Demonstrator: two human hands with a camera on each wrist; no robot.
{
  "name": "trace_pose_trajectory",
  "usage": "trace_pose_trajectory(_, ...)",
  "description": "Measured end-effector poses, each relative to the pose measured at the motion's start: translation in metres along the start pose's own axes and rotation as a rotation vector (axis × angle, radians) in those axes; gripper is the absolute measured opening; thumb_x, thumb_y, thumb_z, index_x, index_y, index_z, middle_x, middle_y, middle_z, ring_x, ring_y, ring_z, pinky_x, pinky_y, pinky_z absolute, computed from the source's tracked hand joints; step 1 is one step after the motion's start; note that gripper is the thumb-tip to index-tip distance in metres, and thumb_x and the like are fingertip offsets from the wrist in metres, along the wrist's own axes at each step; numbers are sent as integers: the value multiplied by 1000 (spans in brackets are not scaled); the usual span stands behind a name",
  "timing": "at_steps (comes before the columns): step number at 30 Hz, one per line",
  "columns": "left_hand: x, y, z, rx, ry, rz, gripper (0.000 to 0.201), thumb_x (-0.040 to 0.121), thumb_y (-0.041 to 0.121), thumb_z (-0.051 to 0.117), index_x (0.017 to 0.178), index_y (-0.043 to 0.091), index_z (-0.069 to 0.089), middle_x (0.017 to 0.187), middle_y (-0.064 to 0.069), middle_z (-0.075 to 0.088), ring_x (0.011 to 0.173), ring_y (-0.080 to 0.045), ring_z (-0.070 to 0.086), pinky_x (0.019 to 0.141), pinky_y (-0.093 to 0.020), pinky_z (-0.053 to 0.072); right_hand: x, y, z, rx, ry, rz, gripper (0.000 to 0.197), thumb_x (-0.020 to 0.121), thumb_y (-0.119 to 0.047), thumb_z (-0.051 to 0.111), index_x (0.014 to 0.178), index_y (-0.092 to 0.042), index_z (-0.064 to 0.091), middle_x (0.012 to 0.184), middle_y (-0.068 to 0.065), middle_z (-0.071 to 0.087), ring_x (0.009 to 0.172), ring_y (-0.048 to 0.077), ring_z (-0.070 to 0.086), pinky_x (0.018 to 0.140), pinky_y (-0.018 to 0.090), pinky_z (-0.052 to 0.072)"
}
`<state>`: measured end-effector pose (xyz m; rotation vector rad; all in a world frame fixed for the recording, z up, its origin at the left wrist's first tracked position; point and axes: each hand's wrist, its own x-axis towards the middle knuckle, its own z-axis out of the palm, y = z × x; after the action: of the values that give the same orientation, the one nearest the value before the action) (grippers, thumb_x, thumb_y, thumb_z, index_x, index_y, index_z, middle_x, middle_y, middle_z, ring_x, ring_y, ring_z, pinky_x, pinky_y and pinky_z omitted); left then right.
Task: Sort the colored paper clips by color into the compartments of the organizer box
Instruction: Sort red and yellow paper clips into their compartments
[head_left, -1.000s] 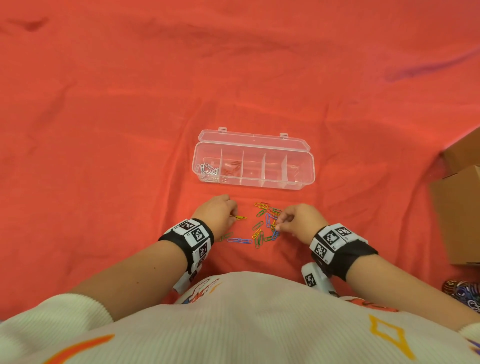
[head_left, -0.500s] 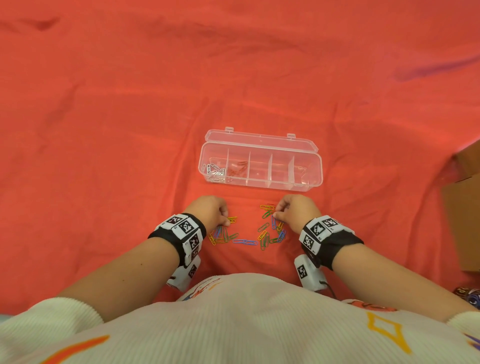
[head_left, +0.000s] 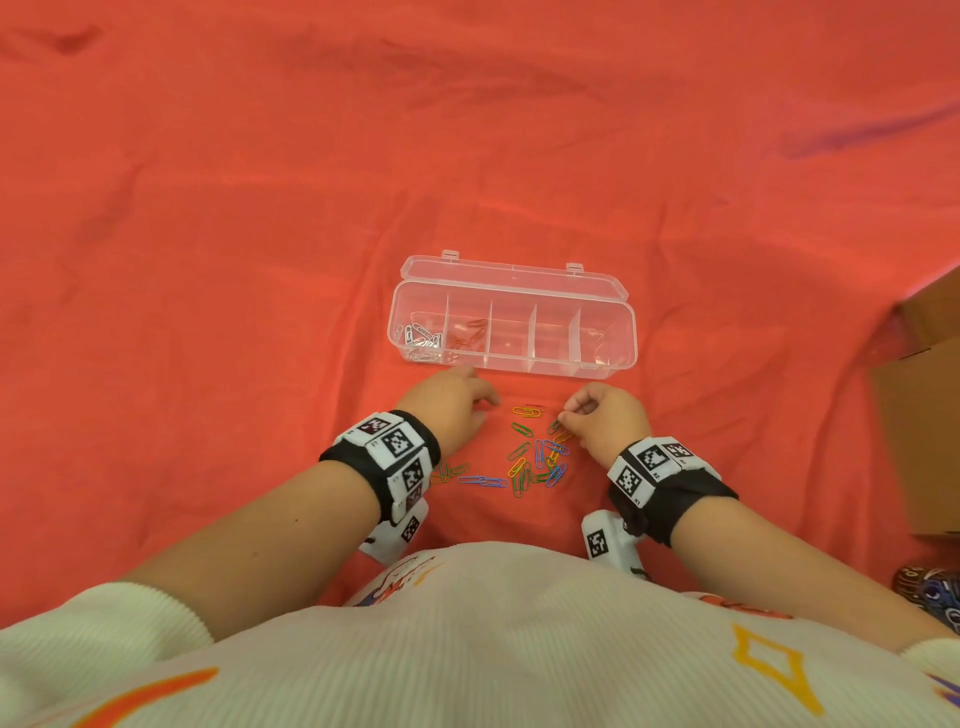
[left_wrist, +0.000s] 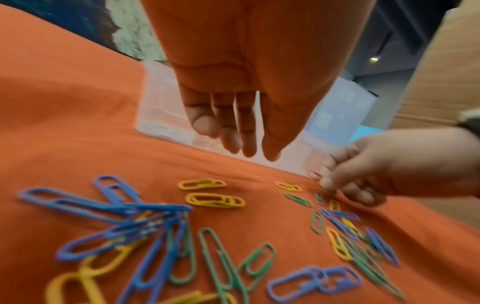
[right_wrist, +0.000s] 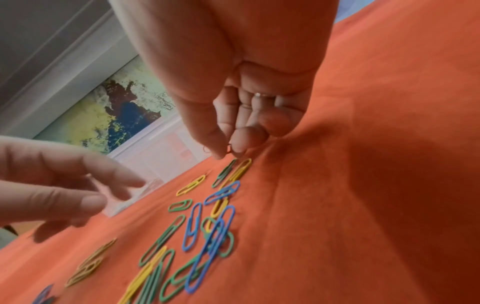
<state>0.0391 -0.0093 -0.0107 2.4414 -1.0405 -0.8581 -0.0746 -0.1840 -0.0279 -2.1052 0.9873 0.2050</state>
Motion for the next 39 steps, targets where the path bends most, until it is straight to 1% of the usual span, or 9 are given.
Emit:
trace_pose_trajectory(4, 9, 23, 20, 186, -56, 138, 48, 88, 15, 44, 131, 36, 44, 120, -4, 48, 112, -25, 48, 90, -43, 45, -1, 4, -3, 51, -14, 26, 24, 76, -6, 70, 66, -25, 59, 59, -6, 57, 51, 9, 52, 57, 26, 47)
trace_pose_trajectory(7, 15, 27, 25, 265, -50, 126, 46, 91, 20, 43, 134, 38, 40, 124, -5, 45, 113, -26, 45, 88, -41, 44, -3, 5, -3, 80, -46, 32, 18, 77, -4, 69, 77, -22, 66, 61, -6, 58, 51, 7, 51, 55, 22, 47)
trace_pose_trajectory(11, 19, 26, 24, 327, -32, 124, 35, 92, 37, 42, 124, 31, 54, 120, -4, 49, 115, -25, 45, 89, -41, 43, -8, 3, -4, 122, -55, 35, 14, 82, -9, 66, 93, -15, 72, 58, -8, 58, 45, 10, 47, 35, 6, 35)
trace_pose_trajectory(15, 17, 15, 19, 390, 8, 120, 37, 91, 42, 43, 104, 16, 67, 110, -6, 54, 107, -27, 48, 82, -40, 42, -9, 1, -7, 162, -18, 38, 16, 85, -10, 63, 98, -13, 72, 33, -14, 52, 40, 3, 47, 35, 3, 31)
trace_pose_trajectory(20, 11, 9, 16, 277, 15, 57, 24, 85, 32, 56, 103, 20, 67, 108, -5, 54, 108, -26, 48, 85, -40, 44, -8, -15, -3, 161, -67, -21, 22, 81, -4, 65, 100, -11, 72, 65, -6, 61, 40, 1, 51, 43, 2, 39)
trace_pose_trajectory(25, 6, 7, 18, 203, 19, 25, 18, 84, 24, 56, 98, 18, 67, 104, -6, 55, 105, -25, 51, 81, -39, 45, -8, -40, -6, 176, -56, -86, 14, 81, -11, 66, 85, -23, 71, 58, -12, 59, 33, -3, 50, 46, 9, 43)
trace_pose_trajectory(33, -4, 5, 19, 68, 15, -56, 10, 77, 19, 55, 84, 14, 59, 97, -6, 57, 90, -27, 58, 75, -38, 48, -1, -74, -10, 157, -39, -171, 8, 82, -12, 66, 84, -19, 71, 60, -11, 58, 51, 9, 54, 41, 9, 36)
trace_pose_trajectory(36, -12, 5, 5, -86, 113, -53, 7, 74, 17, 56, 81, 16, 57, 87, -3, 63, 82, -24, 60, 73, -35, 49, 4, -84, -5, 174, -45, -202, 12, 83, -12, 64, 79, -23, 67, 67, -10, 60, 53, 12, 56, 47, 17, 40)
trace_pose_trajectory(39, -18, 6, -15, -190, 253, -38, 4, 74, 14, 59, 78, 15, 58, 76, 1, 60, 73, -19, 56, 68, -32, 48, 8, -92, -1, 185, -59, -202, 10, 83, -11, 65, 80, -21, 67, 67, -5, 59, 38, 1, 52, 39, 6, 37)
